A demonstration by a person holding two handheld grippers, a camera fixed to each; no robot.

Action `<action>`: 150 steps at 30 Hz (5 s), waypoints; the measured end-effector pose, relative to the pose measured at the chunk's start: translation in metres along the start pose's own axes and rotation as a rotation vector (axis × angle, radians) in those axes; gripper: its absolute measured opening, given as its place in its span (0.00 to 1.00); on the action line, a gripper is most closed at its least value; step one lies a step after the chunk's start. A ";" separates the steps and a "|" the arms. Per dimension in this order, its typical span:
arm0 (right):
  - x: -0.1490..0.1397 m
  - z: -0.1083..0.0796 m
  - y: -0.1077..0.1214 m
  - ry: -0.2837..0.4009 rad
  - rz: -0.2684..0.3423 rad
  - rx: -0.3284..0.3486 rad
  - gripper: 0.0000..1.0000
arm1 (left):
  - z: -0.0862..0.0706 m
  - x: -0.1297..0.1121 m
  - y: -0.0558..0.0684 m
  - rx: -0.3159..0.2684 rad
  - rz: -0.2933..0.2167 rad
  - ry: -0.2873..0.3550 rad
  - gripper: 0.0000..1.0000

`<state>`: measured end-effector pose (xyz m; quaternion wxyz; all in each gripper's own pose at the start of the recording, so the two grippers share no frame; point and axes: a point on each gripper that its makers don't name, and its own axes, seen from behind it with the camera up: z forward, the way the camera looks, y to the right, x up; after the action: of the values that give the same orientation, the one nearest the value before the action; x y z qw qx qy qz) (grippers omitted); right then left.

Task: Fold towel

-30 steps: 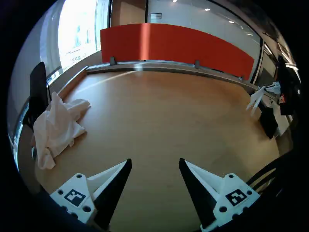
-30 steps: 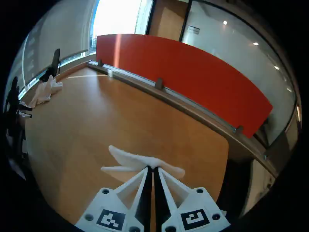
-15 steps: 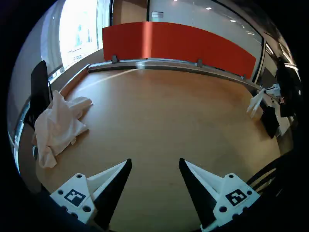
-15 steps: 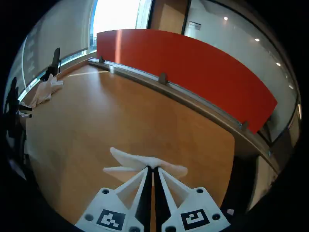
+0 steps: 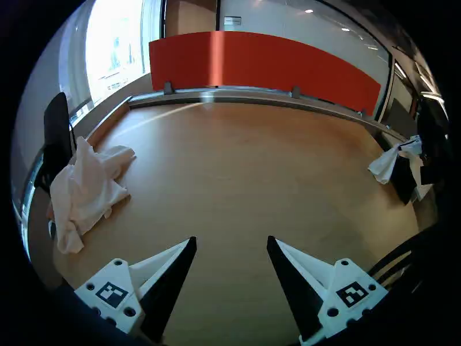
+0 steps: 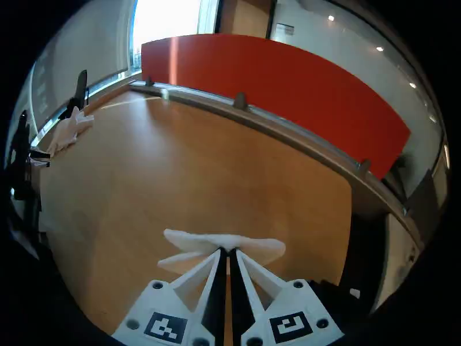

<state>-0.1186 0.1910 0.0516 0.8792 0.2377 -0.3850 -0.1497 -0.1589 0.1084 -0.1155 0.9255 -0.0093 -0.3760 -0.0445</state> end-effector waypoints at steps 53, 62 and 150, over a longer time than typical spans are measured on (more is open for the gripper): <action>-0.226 -0.008 0.024 -0.378 0.251 -0.122 0.04 | 0.005 -0.007 0.009 0.008 0.050 -0.036 0.91; -0.232 -0.008 0.022 -0.381 0.268 -0.124 0.04 | 0.007 -0.005 0.010 0.007 0.057 -0.039 0.91; -0.094 -0.008 -0.034 -0.071 0.219 -0.080 0.05 | 0.004 -0.003 -0.002 0.004 0.054 -0.015 0.91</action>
<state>-0.1773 0.2069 -0.0276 0.8848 0.1532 -0.4334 -0.0762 -0.1636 0.1063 -0.1147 0.9236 -0.0178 -0.3826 -0.0184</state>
